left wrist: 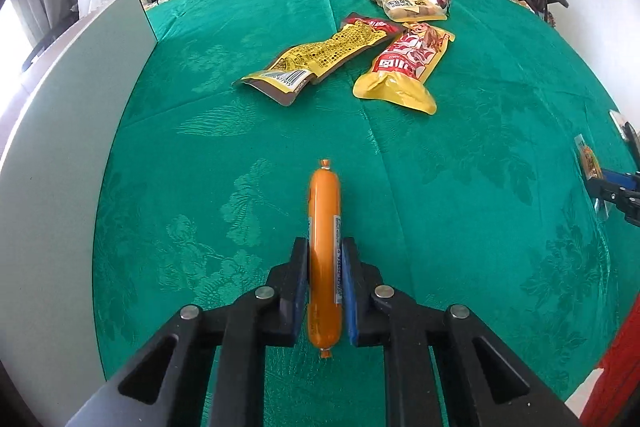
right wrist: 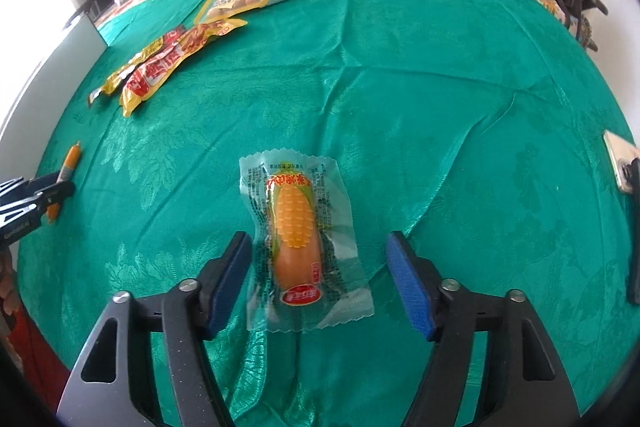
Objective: Organize snacks
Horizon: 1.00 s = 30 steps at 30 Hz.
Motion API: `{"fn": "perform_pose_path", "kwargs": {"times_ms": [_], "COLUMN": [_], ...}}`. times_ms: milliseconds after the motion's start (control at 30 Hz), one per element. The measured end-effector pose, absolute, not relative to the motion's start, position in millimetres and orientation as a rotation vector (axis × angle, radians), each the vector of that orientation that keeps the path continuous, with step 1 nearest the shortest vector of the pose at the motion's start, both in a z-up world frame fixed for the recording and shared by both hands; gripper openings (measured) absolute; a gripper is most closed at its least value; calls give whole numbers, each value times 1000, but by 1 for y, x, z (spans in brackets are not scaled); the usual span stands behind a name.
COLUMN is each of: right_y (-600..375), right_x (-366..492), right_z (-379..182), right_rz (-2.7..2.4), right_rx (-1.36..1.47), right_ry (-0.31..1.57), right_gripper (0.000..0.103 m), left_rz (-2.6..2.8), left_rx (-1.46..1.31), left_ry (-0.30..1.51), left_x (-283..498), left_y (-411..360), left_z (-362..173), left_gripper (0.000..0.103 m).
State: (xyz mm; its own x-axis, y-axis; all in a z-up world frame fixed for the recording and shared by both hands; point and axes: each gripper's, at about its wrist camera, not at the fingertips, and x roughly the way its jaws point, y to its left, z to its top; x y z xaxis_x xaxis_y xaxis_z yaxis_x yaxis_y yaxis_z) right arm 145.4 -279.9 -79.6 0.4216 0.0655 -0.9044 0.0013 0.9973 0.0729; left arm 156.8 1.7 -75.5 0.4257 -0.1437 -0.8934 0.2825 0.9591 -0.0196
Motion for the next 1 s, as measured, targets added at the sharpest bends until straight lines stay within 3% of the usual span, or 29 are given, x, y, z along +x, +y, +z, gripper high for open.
{"fn": "perform_pose_path", "kwargs": {"times_ms": [200,433,700,900,933,1000], "right_y": [-307,-271,-91,61,80,110], "right_x": [116,102,134,135,136,136], "right_z": [-60,-46,58,120,121,119], "right_rz": [63,139,556,879,915,956], "right_rx": [305,309,168,122,128,129], "right_ry": [1072,1068,946,877,877,886], "right_gripper": [44,44,44,49,55,64], "left_rz": [-331,-368,-232,72,133,227], "left_rx": [-76,-317,-415,-354,-329,-296], "left_ry": [1088,999,815,795,799,824], "left_x": [126,90,74,67,64,58], "left_y": [32,73,184,286,299,320], "left_z": [-64,-17,71,78,74,63], "left_gripper": [15,15,15,15,18,40]}}
